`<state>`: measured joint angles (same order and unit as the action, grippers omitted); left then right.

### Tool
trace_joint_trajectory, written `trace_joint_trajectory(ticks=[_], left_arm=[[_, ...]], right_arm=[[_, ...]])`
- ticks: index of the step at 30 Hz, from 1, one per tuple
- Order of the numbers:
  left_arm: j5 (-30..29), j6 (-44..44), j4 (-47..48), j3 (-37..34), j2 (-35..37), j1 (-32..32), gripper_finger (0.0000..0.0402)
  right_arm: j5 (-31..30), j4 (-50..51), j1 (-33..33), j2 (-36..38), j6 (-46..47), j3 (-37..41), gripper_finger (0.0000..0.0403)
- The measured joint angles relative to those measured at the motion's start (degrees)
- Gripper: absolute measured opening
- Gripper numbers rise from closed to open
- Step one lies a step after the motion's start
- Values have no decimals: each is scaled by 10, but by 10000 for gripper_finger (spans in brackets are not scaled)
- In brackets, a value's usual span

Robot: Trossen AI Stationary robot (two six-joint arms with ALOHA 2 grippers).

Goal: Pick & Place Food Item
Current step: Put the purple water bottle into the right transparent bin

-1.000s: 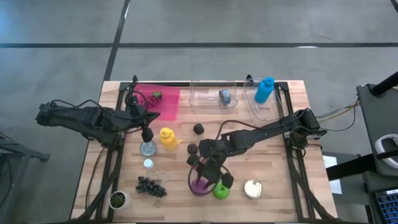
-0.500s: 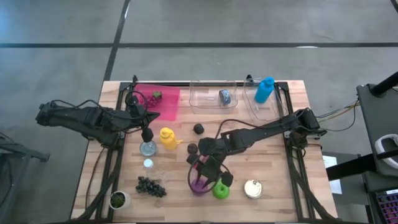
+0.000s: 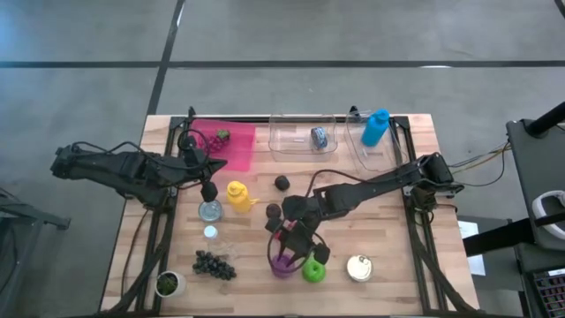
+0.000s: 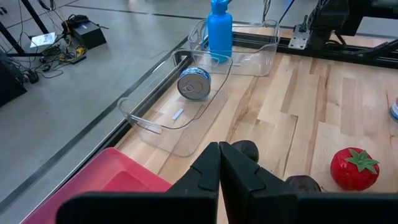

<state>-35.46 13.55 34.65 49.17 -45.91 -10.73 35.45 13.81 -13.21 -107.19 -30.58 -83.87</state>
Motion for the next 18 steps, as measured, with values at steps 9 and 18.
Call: trace_joint_trajectory(ticks=[9,18], left_arm=[[0,0,0,0,0,0,10],[0,0,0,0,0,0,10]], right_arm=[[0,-9,0,0,2,0,111],[1,-9,0,0,-1,3,121]])
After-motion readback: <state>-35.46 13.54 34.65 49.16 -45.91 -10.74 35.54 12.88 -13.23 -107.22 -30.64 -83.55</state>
